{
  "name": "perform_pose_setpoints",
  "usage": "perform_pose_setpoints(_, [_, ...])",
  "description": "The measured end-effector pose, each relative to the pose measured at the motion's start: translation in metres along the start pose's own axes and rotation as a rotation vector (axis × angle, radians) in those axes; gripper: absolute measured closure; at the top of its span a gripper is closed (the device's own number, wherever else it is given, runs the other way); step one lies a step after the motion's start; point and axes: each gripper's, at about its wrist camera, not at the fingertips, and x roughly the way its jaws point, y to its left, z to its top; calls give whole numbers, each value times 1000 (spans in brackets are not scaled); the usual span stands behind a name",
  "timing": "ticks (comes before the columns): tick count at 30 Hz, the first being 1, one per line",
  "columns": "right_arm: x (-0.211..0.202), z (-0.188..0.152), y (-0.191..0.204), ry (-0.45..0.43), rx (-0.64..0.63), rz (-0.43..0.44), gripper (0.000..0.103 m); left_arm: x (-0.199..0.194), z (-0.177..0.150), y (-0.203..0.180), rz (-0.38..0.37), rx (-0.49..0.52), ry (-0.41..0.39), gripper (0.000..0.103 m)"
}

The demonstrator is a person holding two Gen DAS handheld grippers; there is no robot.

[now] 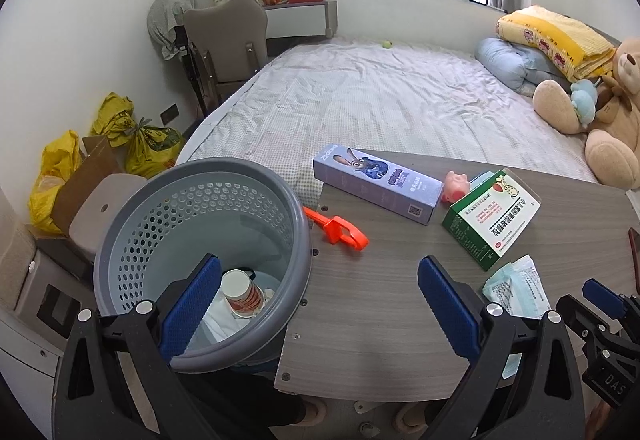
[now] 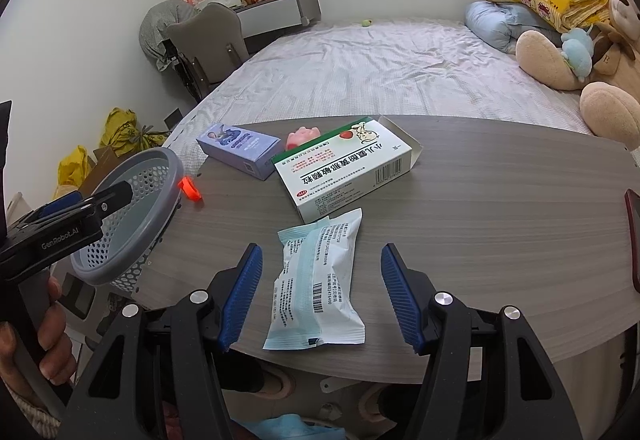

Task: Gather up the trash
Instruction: 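Position the right tool fingers around the white-and-blue plastic packet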

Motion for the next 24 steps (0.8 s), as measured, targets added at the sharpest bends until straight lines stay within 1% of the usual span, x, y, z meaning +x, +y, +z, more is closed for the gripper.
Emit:
perform_pose_setpoints(4, [3, 0, 1, 9, 5, -5, 44, 6, -2, 5, 1, 0, 10, 6])
perform_pose_setpoints(7, [4, -1, 0, 14, 9, -9, 39, 11, -2, 8, 1, 1, 19, 6])
perform_pose_setpoints(10, [9, -2, 0, 28, 10, -18, 39, 14, -3, 9, -6, -3, 23, 6])
perform_pose_setpoints(15, [26, -4, 0, 70, 11, -20, 39, 18, -4, 10, -1, 4, 32, 6])
perform_pose_setpoints(24, [59, -2, 2, 149, 7, -56, 39, 28, -7, 13, 8, 9, 59, 6])
